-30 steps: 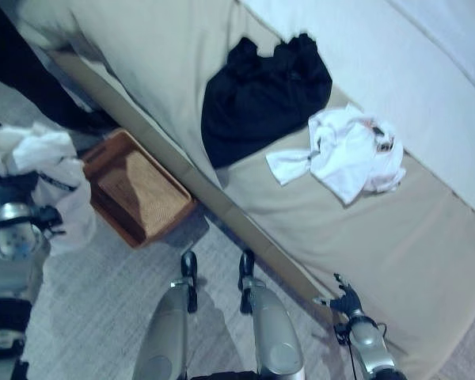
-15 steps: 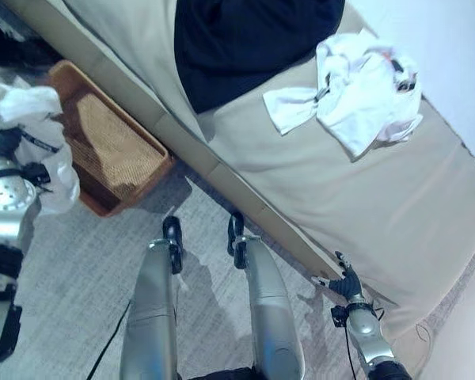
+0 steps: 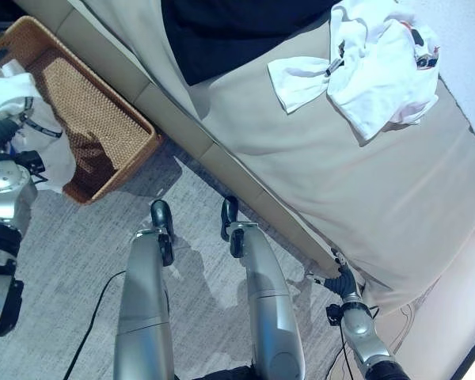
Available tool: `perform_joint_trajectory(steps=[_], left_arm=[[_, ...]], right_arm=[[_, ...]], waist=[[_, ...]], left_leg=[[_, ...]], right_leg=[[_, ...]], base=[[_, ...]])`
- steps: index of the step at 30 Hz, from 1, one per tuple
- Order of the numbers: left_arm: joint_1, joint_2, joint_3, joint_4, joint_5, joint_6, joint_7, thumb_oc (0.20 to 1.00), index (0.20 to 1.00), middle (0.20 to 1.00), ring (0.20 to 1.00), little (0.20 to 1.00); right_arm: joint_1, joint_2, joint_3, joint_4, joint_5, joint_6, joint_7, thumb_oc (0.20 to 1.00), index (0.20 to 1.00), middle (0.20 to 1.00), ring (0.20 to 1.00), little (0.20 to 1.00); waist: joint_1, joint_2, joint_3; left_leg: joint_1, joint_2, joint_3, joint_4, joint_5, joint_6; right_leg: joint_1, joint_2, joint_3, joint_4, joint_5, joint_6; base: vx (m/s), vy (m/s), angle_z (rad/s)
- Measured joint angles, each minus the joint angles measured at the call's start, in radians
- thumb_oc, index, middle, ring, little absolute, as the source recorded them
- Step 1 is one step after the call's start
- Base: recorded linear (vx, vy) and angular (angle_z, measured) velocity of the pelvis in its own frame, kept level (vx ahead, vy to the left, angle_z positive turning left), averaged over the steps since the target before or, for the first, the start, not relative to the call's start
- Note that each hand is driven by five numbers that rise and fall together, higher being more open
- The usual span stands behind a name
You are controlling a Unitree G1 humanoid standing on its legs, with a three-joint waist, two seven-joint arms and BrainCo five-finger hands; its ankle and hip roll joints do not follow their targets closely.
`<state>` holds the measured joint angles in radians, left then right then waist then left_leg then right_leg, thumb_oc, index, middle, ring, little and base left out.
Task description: Pick up clothes into the bucket
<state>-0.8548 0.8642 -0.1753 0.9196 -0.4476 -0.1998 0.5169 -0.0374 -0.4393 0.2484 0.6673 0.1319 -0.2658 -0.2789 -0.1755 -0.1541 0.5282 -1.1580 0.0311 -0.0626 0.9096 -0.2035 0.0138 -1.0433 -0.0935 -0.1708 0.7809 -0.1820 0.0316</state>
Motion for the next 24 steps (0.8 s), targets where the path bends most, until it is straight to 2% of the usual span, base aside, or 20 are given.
perform_joint_trajectory(steps=[6,11,14,17,20,21,24], left_arm=[[0.0,0.001,0.0,-0.006,0.002,0.0,0.017,1.0,1.0,1.0,1.0,1.0],[0.026,0.008,0.005,-0.058,0.01,0.0,0.035,1.0,1.0,1.0,1.0,1.0],[0.106,0.009,0.05,-0.137,0.093,-0.005,0.053,1.0,1.0,1.0,1.0,1.0],[0.233,-0.026,0.101,-0.242,0.154,-0.013,0.076,1.0,1.0,1.0,1.0,1.0],[0.325,-0.072,0.121,-0.312,0.163,-0.027,0.087,1.0,1.0,1.0,1.0,1.0],[0.364,-0.102,0.12,-0.354,0.197,-0.044,0.089,1.0,1.0,1.0,1.0,1.0],[0.42,-0.173,0.117,-0.373,0.24,-0.073,0.086,1.0,1.0,1.0,1.0,1.0]], right_arm=[[-0.001,0.0,0.0,-0.041,0.0,-0.006,-0.001,1.0,1.0,1.0,1.0,1.0],[-0.006,0.0,-0.002,-0.15,0.0,-0.015,-0.014,1.0,1.0,1.0,1.0,1.0],[-0.027,-0.007,-0.017,-0.258,-0.009,-0.028,-0.049,1.0,1.0,1.0,1.0,1.0],[-0.078,-0.03,-0.053,-0.403,-0.099,-0.041,-0.123,1.0,1.0,1.0,1.0,1.0],[-0.135,-0.071,-0.068,-0.456,-0.177,-0.046,-0.17,1.0,1.0,1.0,1.0,1.0],[-0.171,-0.087,-0.083,-0.468,-0.218,-0.046,-0.2,1.0,1.0,1.0,1.0,1.0],[-0.251,-0.111,-0.117,-0.485,-0.296,-0.041,-0.246,1.0,1.0,1.0,1.0,1.0]], waist=[[-0.003,0.0,0.0],[0.0,0.0,0.0],[0.004,-0.001,-0.001],[-0.001,0.0,0.0],[0.027,0.001,0.0],[0.025,0.001,0.0],[0.083,0.005,0.003]], left_leg=[[0.004,0.001,0.004,-0.019,0.004,0.003],[0.06,0.0,0.01,-0.06,0.006,0.005],[0.105,-0.003,0.029,-0.118,0.02,0.008],[0.166,-0.012,0.054,-0.204,0.056,0.001],[0.225,-0.022,0.061,-0.262,0.072,0.0],[0.262,-0.029,0.068,-0.305,0.091,-0.005],[0.333,-0.039,0.074,-0.384,0.122,-0.009]], right_leg=[[0.005,0.002,0.0,-0.021,0.01,0.005],[0.053,0.001,0.002,-0.053,0.013,0.004],[0.08,-0.004,0.015,-0.089,0.02,0.005],[0.115,-0.011,0.029,-0.141,0.04,0.005],[0.154,-0.018,0.037,-0.167,0.045,0.005],[0.179,-0.024,0.042,-0.189,0.049,0.005],[0.222,-0.033,0.044,-0.213,0.052,0.005]], base=[[0.0,0.0,0.0],[0.0,0.0,0.0],[0.0,0.0,0.0],[0.0,0.007,0.02],[-0.04,0.006,0.04],[0.01,-0.031,0.07],[0.0,-0.06,0.09]])
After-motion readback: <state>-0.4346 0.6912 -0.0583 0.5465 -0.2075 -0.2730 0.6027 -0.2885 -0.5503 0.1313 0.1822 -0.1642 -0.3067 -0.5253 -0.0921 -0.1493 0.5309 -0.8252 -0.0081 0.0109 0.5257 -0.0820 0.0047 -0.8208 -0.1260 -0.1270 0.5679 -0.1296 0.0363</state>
